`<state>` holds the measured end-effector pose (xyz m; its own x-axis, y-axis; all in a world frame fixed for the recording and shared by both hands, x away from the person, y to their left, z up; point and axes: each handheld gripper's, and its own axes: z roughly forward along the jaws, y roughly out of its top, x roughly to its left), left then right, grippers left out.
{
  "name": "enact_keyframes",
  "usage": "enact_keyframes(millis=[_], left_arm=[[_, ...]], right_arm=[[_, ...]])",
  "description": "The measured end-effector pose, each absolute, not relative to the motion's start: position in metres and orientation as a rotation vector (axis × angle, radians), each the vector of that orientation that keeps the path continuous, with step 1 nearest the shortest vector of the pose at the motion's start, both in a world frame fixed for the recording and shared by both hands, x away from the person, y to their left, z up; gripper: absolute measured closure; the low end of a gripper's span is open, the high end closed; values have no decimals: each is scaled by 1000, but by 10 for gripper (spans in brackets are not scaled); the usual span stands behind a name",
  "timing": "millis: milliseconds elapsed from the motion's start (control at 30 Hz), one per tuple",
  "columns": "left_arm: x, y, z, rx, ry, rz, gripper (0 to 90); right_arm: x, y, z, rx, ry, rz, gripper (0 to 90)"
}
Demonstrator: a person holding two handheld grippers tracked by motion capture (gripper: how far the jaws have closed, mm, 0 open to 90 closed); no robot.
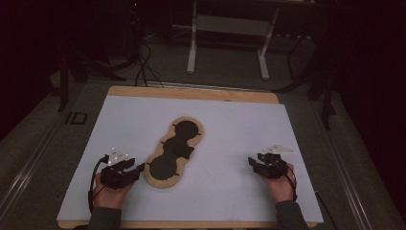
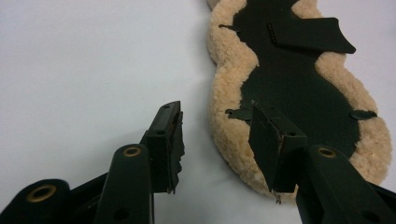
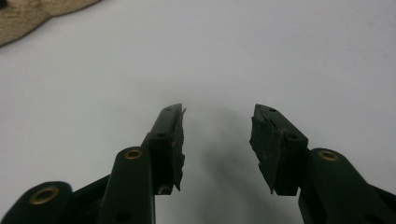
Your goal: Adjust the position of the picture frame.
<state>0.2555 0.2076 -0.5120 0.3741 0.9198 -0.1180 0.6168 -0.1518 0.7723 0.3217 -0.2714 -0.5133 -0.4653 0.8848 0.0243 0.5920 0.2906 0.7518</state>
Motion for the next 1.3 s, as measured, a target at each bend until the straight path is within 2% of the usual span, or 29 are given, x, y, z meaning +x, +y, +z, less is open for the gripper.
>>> enact_keyframes(millis=[500, 700, 1167, 1300], left_arm=[[248, 196, -514, 1950, 1273, 453, 704], [243, 190, -514, 1991, 1221, 409, 891], [225, 172, -519, 2085, 1158, 420, 899], [224, 171, -521, 2097, 1165, 423, 899]], right_arm=[[319, -256, -504, 1264, 2182, 1097, 582], [322, -246, -498, 1215, 2207, 1109, 615], [331, -221, -493, 1157, 2245, 1162, 642], [334, -211, -493, 1129, 2267, 1172, 707]])
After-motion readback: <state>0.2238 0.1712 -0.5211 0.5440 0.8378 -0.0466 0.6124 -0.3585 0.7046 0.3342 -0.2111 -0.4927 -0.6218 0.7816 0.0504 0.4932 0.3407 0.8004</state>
